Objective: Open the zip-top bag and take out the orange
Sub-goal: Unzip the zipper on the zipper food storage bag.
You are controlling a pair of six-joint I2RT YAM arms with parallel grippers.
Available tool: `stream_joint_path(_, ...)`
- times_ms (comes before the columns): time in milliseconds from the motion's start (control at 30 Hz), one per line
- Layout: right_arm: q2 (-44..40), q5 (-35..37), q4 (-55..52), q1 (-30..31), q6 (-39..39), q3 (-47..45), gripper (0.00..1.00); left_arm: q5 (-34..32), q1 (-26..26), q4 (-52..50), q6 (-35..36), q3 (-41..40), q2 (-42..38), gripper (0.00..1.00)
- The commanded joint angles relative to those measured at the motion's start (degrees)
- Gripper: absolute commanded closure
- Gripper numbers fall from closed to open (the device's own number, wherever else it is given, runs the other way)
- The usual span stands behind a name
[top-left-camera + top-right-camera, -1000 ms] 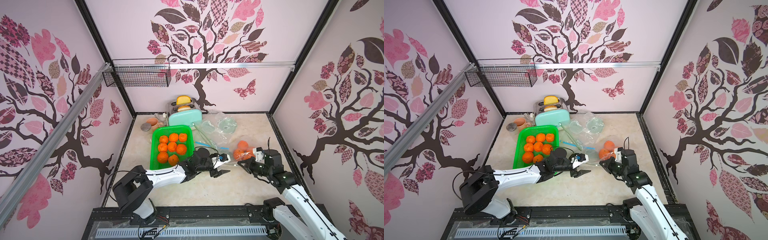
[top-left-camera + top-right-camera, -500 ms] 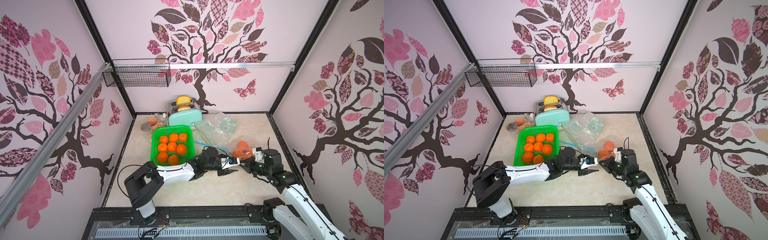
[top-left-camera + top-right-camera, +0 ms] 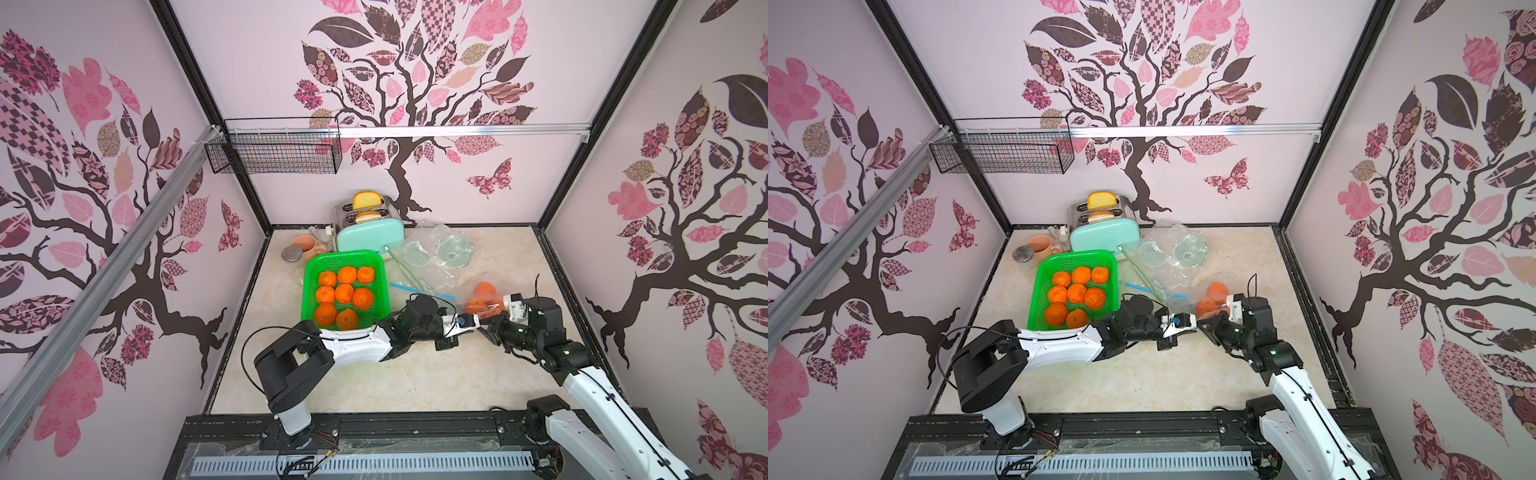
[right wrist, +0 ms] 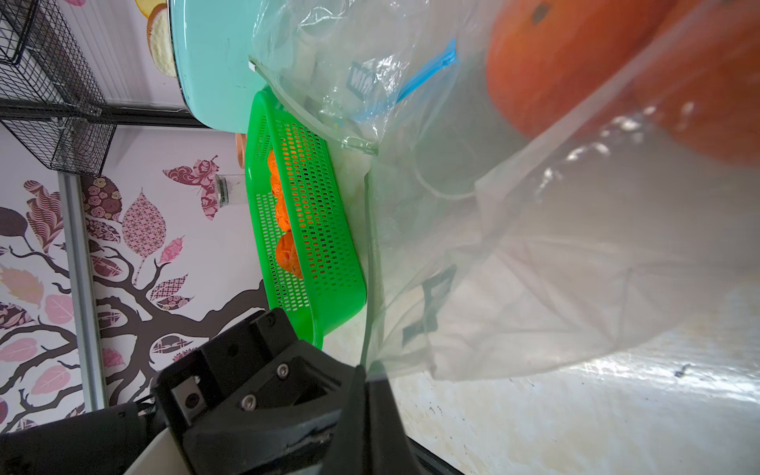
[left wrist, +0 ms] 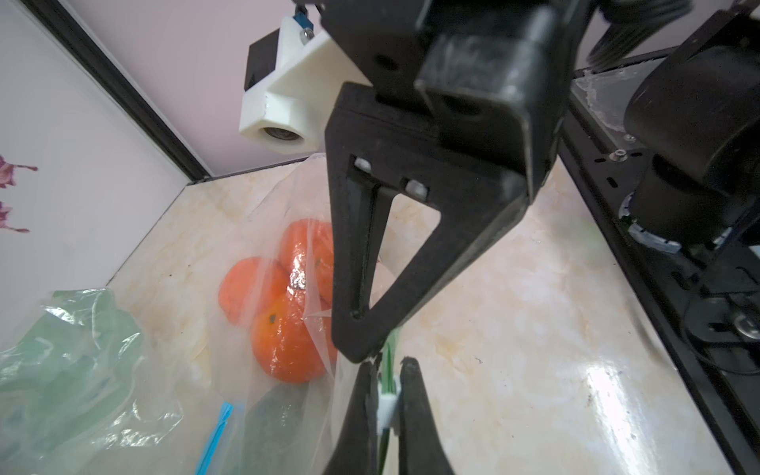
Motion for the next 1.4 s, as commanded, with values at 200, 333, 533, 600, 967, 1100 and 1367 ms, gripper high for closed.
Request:
stream_joint_path(200,-5.05,0.03,-0.65,-0.08,2.08,4.23,1.0,-5.18,-0.03,-1.51,0.81,-1.14,-2.01,1.0)
stream_joint_path(333,-6.56,0.69,-2.09,-0.08,3.15,6.3,1.0,-7.82,-0.03,-2.08,0.96,-2.11,-3.51,1.0)
stream_joint_path(533,-7.39,2.05,-4.72,-0.08,2.9,9.21,1.0,-11.5,-0.03,-3.16,1.97,-3.56,-5.83,0.98)
stream_joint_path(600,-7.49,2.32,-5.05,-0.08,3.01,9.51,1.0,-12.44,0.05,-3.24,2.16,-4.22,-6.72,0.98)
stream_joint_path(967,-7.93,3.11,-7.59,-0.08,2.55,13.04,1.0,-14.76,2.21,-2.98,1.42,-6.82,-9.18,0.94)
stream_joint_path(1100,-8.11,2.87,-8.58,-0.08,2.5,14.12,1.0,-15.03,3.11,-3.08,1.37,-7.3,-9.77,0.93)
stream_joint_path(1367,-8.37,3.62,-10.52,-0.08,1.71,16.83,1.0,-14.17,6.91,-3.24,0.2,-8.66,-10.97,0.9)
